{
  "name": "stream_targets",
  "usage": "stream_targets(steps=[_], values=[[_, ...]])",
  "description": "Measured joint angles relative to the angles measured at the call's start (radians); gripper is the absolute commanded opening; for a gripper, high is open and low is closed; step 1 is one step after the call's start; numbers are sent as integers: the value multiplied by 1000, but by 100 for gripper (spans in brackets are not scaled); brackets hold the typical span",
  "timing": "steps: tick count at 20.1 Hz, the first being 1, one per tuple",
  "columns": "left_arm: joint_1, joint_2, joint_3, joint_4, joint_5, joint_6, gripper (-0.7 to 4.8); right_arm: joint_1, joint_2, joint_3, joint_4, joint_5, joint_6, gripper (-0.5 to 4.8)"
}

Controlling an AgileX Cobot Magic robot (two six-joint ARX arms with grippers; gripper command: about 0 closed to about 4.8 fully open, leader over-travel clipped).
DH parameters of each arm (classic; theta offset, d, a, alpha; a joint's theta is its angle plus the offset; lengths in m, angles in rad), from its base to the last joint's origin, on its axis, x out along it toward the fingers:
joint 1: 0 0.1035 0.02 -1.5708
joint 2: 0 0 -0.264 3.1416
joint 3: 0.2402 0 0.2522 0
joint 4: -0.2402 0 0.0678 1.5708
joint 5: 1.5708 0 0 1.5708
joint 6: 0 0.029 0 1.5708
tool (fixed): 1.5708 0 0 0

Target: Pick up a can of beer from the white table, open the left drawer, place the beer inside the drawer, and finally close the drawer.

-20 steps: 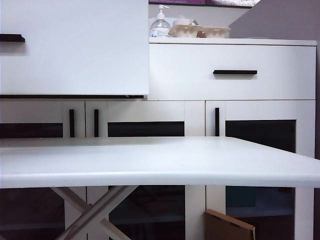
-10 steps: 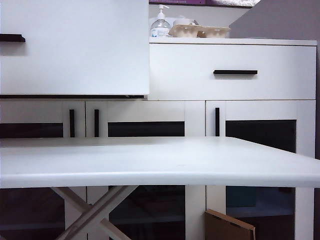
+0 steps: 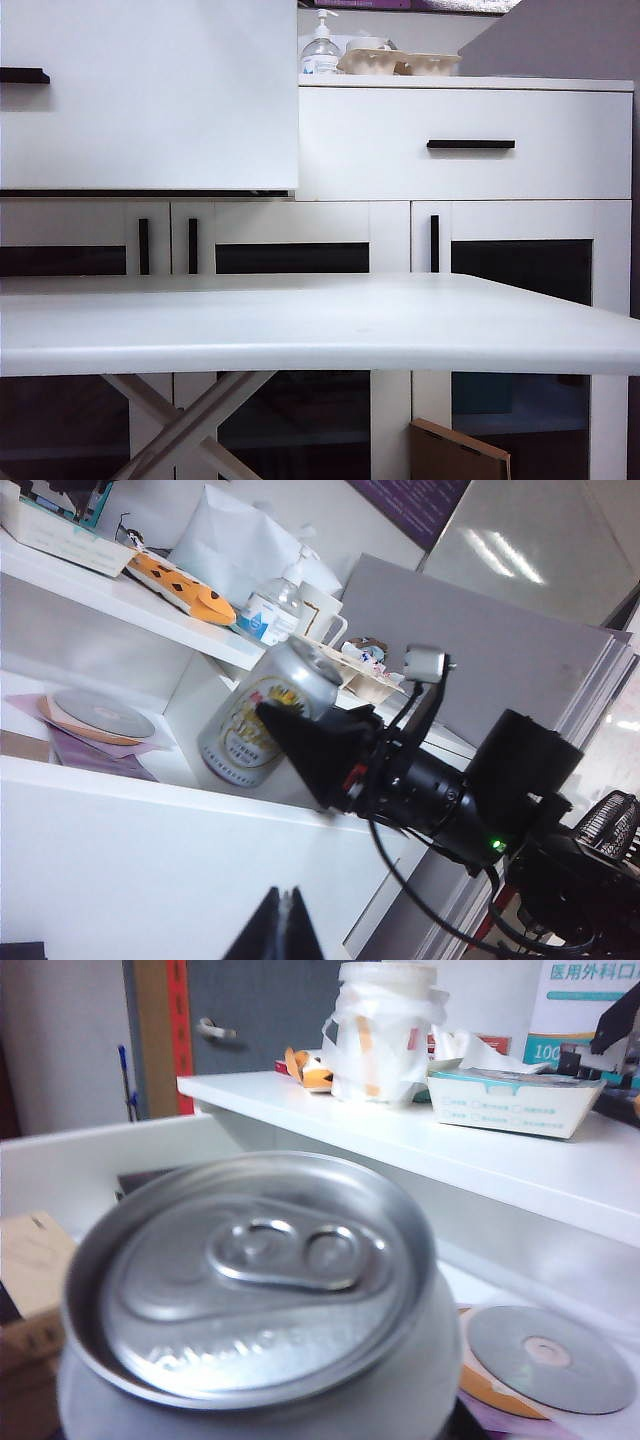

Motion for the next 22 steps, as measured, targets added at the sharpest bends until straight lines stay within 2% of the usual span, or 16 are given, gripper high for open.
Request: stream_targets(steps=[8,9,10,11,18,19,20,22], values=[[0,0,0,-4,0,0,-6,11,-4,13,-78,47,-87,213],[0,0,0,-4,0,0,-6,11,-5,13,-81,47,-87,266],[0,0,0,-4,0,0,-6,11,-4,15,-86,48,-87,358],[0,0,0,-4,0,0,-6,11,-5,15,-87,48,-88,414],[0,0,0,-5,0,0,-6,11,-2,64,-166,51,-117,407],[0,0,0,-4,0,0,-6,11,1,79,-181,52,-118,391],[0,0,0,-4,0,0,-6,11,2,92,-192,55,-118,316],[0,0,0,-4,0,0,-6,11,2,114,-208,58,-118,38]])
